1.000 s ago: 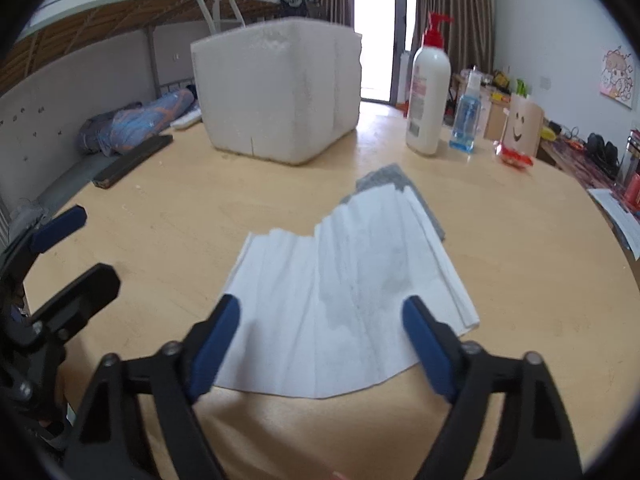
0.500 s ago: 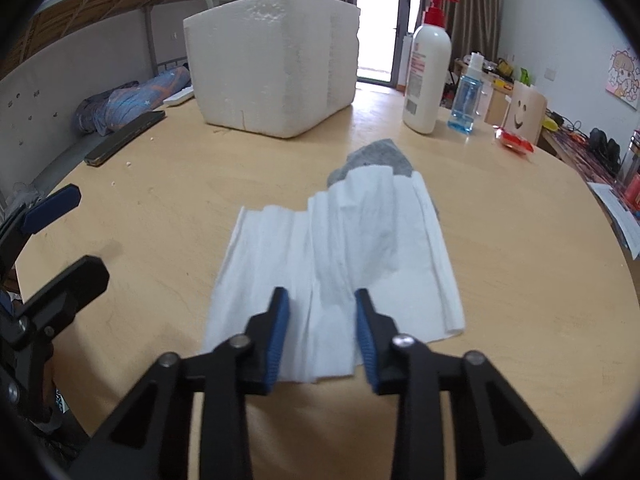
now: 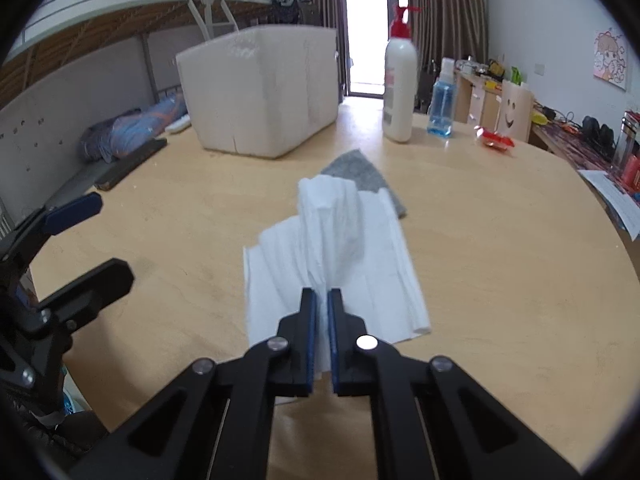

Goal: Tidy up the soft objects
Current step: 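Lift the paper towel off the table with the right tool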

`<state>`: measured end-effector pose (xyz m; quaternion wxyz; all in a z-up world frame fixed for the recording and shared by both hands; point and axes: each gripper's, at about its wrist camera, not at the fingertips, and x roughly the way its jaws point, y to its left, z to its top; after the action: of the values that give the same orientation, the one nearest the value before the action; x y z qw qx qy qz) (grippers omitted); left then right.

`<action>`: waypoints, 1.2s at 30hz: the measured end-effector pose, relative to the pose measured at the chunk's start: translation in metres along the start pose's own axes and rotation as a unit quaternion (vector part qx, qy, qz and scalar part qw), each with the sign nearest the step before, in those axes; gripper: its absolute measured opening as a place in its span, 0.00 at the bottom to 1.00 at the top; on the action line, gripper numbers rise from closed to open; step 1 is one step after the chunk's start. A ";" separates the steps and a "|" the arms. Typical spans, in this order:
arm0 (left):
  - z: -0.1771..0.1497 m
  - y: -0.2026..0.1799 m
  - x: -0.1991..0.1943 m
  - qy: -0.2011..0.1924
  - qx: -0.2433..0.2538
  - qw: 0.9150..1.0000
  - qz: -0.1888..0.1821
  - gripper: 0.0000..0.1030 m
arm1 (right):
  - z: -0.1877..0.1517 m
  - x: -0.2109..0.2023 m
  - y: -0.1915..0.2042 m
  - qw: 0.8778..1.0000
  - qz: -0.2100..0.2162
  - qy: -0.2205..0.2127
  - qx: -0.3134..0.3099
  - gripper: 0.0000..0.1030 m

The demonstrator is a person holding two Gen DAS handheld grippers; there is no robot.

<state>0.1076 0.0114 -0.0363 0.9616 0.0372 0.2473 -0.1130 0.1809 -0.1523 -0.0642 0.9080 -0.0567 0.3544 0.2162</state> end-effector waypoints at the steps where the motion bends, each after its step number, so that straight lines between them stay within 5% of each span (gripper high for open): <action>1: 0.003 -0.002 0.001 0.000 0.003 1.000 -0.003 0.99 | 0.000 -0.004 -0.002 1.000 -0.001 -0.006 0.003 0.08; 18: 0.030 -0.038 0.036 0.039 0.012 0.999 -0.015 0.99 | 0.000 -0.050 -0.048 0.995 -0.030 -0.069 0.065 0.08; 36: 0.061 -0.066 0.091 0.093 0.009 0.995 -0.020 0.97 | -0.013 -0.050 -0.076 0.992 -0.020 -0.067 0.105 0.08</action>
<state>0.1977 -0.0780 -0.0281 0.9316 0.0514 0.3353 -0.1307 0.1727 -0.2417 -0.0446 0.9346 0.0464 0.3127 0.1632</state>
